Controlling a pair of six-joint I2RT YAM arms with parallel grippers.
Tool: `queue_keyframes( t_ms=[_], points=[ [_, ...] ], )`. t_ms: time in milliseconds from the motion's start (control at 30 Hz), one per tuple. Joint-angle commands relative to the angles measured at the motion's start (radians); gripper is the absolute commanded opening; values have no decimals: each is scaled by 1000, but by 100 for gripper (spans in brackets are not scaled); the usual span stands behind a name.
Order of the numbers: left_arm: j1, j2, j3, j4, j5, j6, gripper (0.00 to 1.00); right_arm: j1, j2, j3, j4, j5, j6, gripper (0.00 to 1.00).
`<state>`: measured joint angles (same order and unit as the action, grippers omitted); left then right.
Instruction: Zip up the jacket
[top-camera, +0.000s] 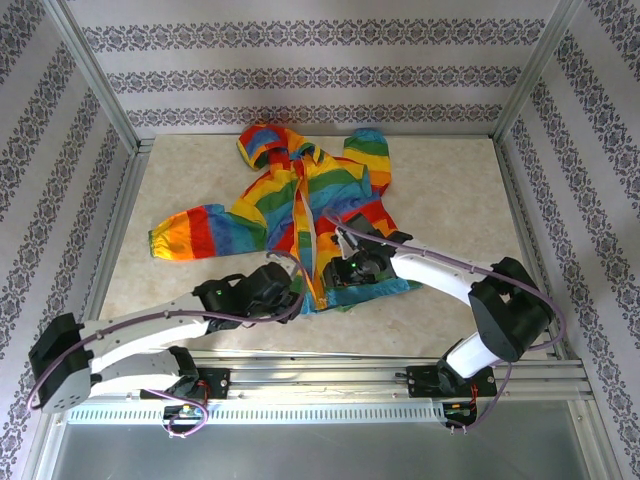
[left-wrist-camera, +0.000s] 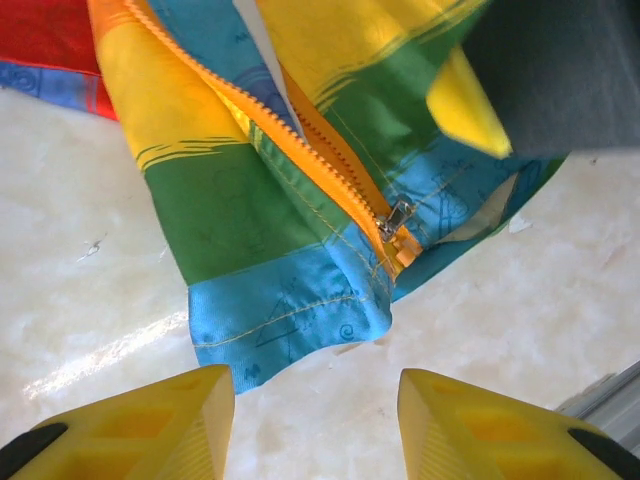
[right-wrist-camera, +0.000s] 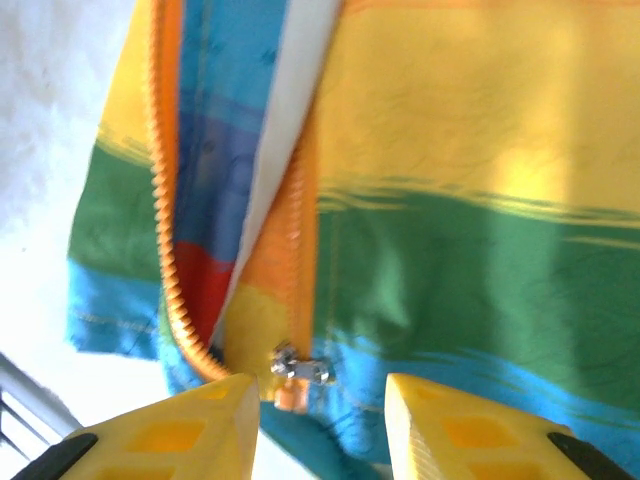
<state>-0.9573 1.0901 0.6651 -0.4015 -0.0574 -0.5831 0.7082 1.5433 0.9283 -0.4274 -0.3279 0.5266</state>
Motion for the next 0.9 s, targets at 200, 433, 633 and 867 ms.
queue_keyframes(
  t_ms=[200, 433, 633, 867],
  points=[
    [41, -118, -120, 115, 50, -141, 44, 49, 93, -45, 246, -229, 38, 43],
    [48, -121, -117, 92, 57, -147, 45, 58, 169, -10, 240, -238, 27, 41],
    [51, -141, -116, 78, 9, -183, 57, 67, 123, -14, 240, -227, 27, 9],
    [71, -226, -112, 107, 63, -143, 60, 50, 8, -29, 256, -183, 77, 0]
  ],
)
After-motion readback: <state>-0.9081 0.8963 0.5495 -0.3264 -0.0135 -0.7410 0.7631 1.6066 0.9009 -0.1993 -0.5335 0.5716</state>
